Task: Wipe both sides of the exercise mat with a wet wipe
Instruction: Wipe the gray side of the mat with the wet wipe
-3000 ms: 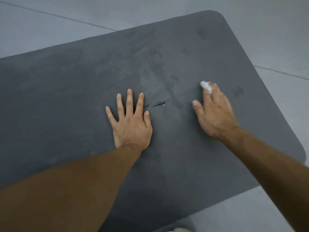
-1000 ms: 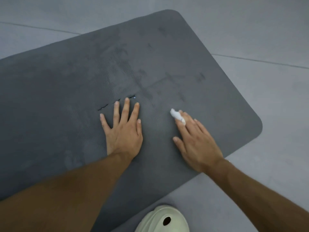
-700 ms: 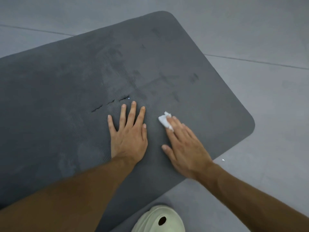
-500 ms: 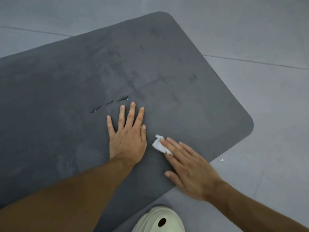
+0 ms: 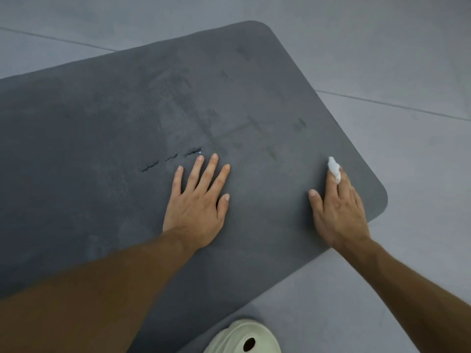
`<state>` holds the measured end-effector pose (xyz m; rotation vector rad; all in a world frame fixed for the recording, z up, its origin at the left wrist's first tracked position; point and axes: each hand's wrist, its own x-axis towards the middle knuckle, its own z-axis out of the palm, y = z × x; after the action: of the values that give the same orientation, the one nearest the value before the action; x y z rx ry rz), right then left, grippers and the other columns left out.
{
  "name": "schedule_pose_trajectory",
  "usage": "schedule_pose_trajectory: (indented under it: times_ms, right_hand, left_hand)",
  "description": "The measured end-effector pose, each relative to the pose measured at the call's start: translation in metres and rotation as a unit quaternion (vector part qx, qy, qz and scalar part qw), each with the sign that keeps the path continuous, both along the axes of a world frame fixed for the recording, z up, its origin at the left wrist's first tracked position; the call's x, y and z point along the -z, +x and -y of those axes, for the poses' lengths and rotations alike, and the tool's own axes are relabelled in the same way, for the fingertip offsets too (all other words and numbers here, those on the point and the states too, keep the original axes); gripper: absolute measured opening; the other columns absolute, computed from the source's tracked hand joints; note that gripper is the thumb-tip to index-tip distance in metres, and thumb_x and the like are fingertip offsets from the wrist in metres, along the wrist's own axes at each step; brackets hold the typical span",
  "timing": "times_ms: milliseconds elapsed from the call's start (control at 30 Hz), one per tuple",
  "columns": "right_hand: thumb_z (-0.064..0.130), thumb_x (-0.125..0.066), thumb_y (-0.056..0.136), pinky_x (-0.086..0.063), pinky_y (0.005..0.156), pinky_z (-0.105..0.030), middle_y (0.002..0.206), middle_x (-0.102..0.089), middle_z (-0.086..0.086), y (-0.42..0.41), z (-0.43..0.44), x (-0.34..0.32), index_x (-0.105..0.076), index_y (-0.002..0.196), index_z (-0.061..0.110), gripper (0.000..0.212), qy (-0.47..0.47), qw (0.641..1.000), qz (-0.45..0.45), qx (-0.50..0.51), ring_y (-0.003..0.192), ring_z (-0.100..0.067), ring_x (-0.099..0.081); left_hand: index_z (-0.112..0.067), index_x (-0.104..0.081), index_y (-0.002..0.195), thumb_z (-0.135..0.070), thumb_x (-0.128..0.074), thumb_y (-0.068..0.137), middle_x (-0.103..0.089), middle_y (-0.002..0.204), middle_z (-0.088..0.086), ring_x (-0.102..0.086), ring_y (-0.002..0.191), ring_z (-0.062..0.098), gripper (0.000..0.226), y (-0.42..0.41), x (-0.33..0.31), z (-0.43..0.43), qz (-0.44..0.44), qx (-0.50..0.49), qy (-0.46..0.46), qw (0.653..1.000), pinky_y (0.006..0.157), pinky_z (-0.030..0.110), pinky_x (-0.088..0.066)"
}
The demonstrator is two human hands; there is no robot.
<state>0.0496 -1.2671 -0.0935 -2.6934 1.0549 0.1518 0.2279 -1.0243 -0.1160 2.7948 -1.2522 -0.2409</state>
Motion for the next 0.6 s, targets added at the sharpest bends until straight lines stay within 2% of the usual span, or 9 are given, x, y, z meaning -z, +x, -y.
schedule_pose_trajectory:
  times_ms: [167,300,400,467,533,600]
  right_hand:
    - [0.060,-0.018,0.103,-0.001,0.127,-0.031,0.174,-0.002,-0.005,0.011,-0.059,-0.005,-0.004,0.166,0.013,0.080,0.028,0.992,-0.008,-0.122,0.160,-0.019,-0.003]
    - [0.055,-0.018,0.105,-0.003,0.129,-0.032,0.175,0.000,-0.003,0.041,-0.095,-0.009,-0.006,0.166,0.014,0.075,0.060,0.978,0.004,-0.201,0.160,-0.014,0.002]
    - [0.052,-0.018,0.104,-0.009,0.130,-0.035,0.174,-0.004,-0.003,0.072,-0.106,-0.013,-0.007,0.166,0.014,0.074,0.075,0.973,0.015,-0.216,0.160,-0.013,0.002]
    - [0.052,-0.018,0.103,-0.012,0.130,-0.037,0.174,-0.007,-0.005,0.097,-0.108,-0.015,-0.009,0.166,0.013,0.075,0.076,0.973,0.022,-0.216,0.160,-0.014,0.001]
    - [0.049,-0.024,0.106,-0.010,0.129,-0.033,0.174,-0.006,-0.003,0.125,-0.112,-0.020,-0.008,0.167,0.016,0.071,0.104,0.972,0.029,-0.211,0.160,-0.013,0.002]
    - [0.040,-0.035,0.109,-0.008,0.125,-0.026,0.174,-0.003,0.005,0.151,-0.115,-0.026,-0.005,0.167,0.023,0.067,0.176,0.963,0.033,-0.201,0.159,-0.008,0.003]
  left_hand:
    - [-0.028,-0.012,0.166,-0.049,-0.014,0.106,-0.004,0.174,0.000,0.000,0.160,0.024,0.064,0.000,-0.001,0.000,-0.002,0.000,-0.003,1.000,0.127,0.056,-0.006]
    - [-0.029,-0.016,0.165,-0.052,-0.014,0.104,-0.005,0.174,-0.002,0.001,0.160,0.022,0.065,0.006,-0.006,-0.004,-0.026,0.014,-0.011,1.000,0.128,0.054,-0.006]
    - [-0.030,-0.020,0.165,-0.055,-0.018,0.104,-0.005,0.174,-0.003,0.000,0.160,0.020,0.066,0.022,-0.012,-0.020,-0.042,0.074,-0.008,0.996,0.130,0.047,-0.006]
    - [-0.033,-0.016,0.165,-0.056,-0.020,0.106,0.000,0.174,-0.005,0.002,0.160,0.017,0.064,0.039,-0.017,-0.036,-0.045,0.121,0.010,0.992,0.130,0.044,-0.003]
    - [-0.035,-0.012,0.164,-0.056,-0.024,0.107,0.004,0.174,-0.007,0.005,0.160,0.015,0.062,0.057,-0.023,-0.054,-0.054,0.135,0.028,0.989,0.130,0.044,-0.001]
    - [-0.036,-0.012,0.164,-0.054,-0.027,0.107,0.004,0.174,-0.008,0.005,0.160,0.015,0.062,0.070,-0.030,-0.067,-0.057,0.129,0.041,0.989,0.130,0.044,-0.002]
